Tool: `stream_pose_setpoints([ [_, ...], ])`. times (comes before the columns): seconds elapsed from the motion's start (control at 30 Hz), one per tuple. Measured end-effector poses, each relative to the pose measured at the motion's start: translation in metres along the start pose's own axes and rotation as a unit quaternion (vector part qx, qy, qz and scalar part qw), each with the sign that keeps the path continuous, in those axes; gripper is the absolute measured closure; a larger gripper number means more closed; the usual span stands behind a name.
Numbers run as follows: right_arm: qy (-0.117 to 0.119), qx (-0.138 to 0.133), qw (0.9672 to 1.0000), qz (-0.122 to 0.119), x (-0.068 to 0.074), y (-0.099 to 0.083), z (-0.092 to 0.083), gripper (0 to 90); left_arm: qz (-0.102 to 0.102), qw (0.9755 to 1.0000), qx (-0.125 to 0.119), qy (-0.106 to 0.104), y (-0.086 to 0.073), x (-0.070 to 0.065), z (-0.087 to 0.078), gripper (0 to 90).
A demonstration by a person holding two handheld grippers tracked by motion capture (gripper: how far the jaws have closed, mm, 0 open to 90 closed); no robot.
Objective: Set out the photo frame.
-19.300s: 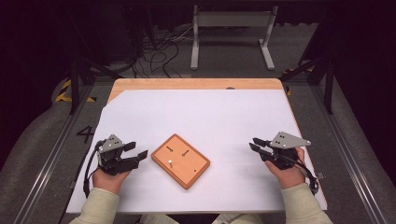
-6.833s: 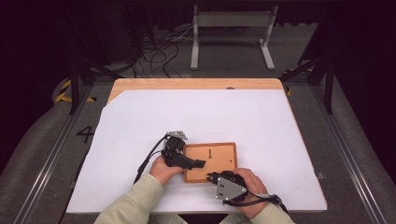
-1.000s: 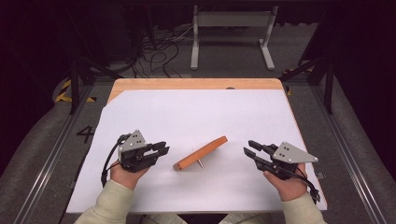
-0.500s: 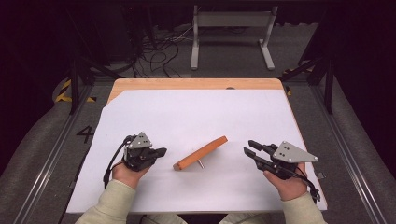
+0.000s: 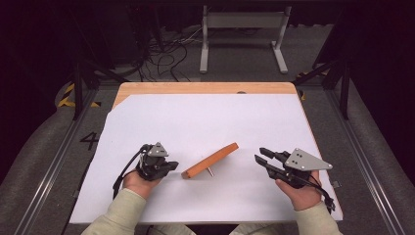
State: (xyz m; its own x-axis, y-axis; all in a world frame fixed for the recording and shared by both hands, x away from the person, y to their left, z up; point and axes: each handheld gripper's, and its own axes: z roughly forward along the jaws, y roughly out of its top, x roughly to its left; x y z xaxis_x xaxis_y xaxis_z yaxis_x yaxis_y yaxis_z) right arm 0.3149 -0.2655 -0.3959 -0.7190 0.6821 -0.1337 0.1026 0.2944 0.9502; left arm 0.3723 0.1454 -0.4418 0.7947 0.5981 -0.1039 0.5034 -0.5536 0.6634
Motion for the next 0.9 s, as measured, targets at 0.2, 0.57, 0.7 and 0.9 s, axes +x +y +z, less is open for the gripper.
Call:
stream_pose_setpoints([
  [0.2, 0.002, 0.001, 1.0, -0.001, 0.001, 0.0, 0.0, 67.3, 0.004, 0.9997, 0.022, -0.013, -0.001, -0.003, 0.01, 89.8],
  [0.57, 0.002, -0.001, 1.0, -0.001, 0.001, 0.0, 0.0, 67.0, -0.003, 0.9986, 0.04, -0.036, -0.001, -0.005, 0.014, 89.9],
  [0.7, 0.002, 0.001, 1.0, -0.001, 0.0, 0.0, 0.0, 67.1, -0.004, 0.998, 0.041, -0.047, -0.001, -0.006, 0.014, 89.9],
  [0.9, 0.003, 0.0, 1.0, -0.001, 0.001, 0.0, 0.0, 67.0, 0.007, 0.996, 0.047, -0.075, 0.002, -0.018, 0.019, 89.9],
])
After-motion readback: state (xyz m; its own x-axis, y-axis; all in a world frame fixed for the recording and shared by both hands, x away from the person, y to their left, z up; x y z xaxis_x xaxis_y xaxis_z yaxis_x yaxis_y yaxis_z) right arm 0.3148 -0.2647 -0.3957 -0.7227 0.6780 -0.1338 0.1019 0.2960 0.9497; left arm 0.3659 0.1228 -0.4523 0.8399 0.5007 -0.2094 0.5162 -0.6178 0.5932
